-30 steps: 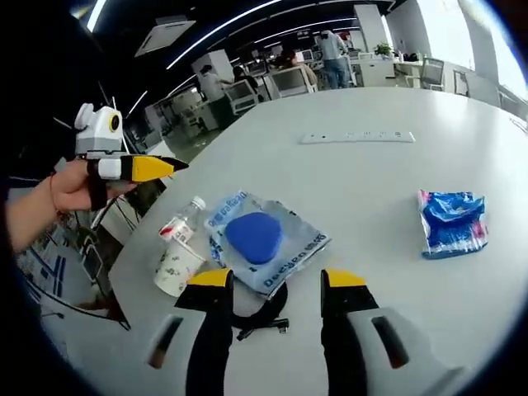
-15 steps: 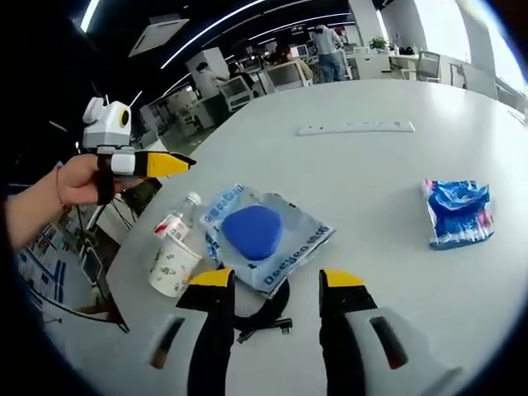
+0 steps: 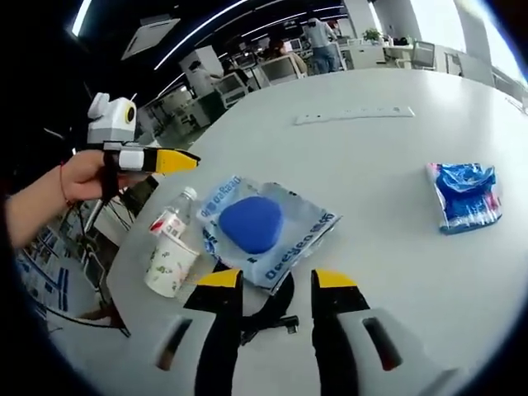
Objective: Arrange the tabletop items into an orderly group along one side of the table until the central work area is clear of visible clutter.
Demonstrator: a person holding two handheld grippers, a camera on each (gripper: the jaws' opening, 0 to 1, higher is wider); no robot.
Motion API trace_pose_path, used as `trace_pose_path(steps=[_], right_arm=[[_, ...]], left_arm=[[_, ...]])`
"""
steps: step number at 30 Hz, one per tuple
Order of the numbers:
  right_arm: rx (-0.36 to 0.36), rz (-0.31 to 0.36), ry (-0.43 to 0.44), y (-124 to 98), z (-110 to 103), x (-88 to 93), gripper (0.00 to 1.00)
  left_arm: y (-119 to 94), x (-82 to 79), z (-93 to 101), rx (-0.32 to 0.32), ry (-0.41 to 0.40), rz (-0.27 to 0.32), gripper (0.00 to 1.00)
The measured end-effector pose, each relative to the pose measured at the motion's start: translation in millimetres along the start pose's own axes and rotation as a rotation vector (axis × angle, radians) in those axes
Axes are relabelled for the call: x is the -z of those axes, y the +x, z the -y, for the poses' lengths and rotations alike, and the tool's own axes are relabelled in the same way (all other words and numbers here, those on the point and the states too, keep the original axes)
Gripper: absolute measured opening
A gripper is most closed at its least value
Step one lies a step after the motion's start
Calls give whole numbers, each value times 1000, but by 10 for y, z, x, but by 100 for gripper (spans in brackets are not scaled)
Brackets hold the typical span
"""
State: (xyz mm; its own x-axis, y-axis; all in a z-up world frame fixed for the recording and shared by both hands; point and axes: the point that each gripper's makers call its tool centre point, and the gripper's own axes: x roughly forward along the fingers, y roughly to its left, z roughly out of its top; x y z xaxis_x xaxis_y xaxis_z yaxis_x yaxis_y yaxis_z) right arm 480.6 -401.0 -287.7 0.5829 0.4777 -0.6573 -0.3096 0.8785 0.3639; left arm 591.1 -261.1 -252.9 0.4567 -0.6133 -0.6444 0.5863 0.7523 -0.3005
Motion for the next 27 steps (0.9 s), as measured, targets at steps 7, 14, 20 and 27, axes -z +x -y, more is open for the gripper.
trace_pose_path(steps=[7,14,20,27], right_arm=[[0,-10,19,75,21,24,27],[-4,-16,35,110,23,44,24],[-10,-20,50,129,10,50,21],[-22,-28,54,155,-6,72,17]], left_arm=[[142,67,-78,-8,21,-58,51],[244,135,-138,-13,37,-108,47],[352,249,-225,-18,45,-179,47],[411,341,-233,-8,48,-231,43]])
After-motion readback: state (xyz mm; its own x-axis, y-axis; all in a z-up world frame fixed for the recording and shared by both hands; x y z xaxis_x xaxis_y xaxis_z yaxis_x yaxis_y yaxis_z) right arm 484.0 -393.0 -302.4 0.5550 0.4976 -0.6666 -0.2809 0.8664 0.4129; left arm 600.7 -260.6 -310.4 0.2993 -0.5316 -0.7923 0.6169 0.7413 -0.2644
